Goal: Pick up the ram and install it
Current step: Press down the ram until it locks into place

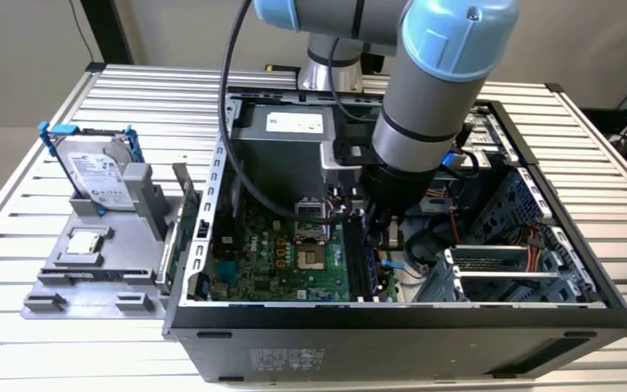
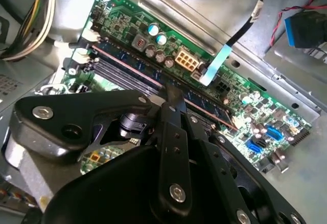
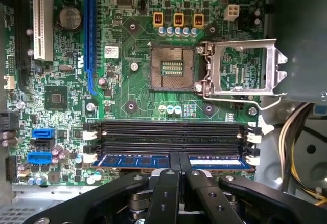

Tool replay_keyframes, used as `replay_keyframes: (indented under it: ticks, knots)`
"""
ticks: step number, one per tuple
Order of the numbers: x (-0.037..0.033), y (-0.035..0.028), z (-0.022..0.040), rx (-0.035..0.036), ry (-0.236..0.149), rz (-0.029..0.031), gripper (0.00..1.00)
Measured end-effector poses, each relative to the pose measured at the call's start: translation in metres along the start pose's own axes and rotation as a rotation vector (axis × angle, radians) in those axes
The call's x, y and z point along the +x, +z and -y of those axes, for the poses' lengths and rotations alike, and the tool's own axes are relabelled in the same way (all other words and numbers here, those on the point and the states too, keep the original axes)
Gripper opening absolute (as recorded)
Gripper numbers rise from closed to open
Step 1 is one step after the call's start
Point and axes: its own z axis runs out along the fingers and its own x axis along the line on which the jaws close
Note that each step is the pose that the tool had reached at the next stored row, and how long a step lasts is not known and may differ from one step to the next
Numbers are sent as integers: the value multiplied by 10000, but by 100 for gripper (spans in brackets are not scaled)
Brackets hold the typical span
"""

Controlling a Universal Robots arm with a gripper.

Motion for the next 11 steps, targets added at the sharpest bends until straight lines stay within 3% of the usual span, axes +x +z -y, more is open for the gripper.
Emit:
replay_keyframes:
  ticks: [3,5,7,11]
  knots:
    - [2,50,1,0,0,-1,0]
    - [-1,47,2,-2,0,-7,0]
    - [-7,-12,2,11,0,42,0]
    - [-6,-193,-4,4,0,15,0]
